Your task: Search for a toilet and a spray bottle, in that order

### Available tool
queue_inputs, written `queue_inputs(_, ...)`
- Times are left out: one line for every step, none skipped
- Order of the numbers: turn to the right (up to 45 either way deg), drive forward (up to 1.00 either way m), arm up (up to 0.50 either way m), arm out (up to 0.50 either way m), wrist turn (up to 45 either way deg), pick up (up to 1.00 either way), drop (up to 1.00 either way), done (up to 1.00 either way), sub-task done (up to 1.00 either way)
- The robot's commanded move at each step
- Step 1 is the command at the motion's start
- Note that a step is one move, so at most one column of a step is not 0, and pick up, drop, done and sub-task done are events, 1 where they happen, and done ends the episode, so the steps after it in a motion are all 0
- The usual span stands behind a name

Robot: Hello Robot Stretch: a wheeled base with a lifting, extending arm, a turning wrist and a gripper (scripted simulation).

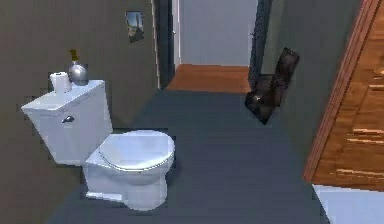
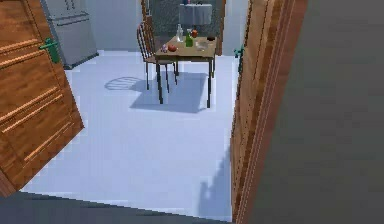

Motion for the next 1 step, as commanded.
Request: queue_inputs(0.0,0.40,0.00,0.00,0.0,0.00,0.00,0.00,0.00)
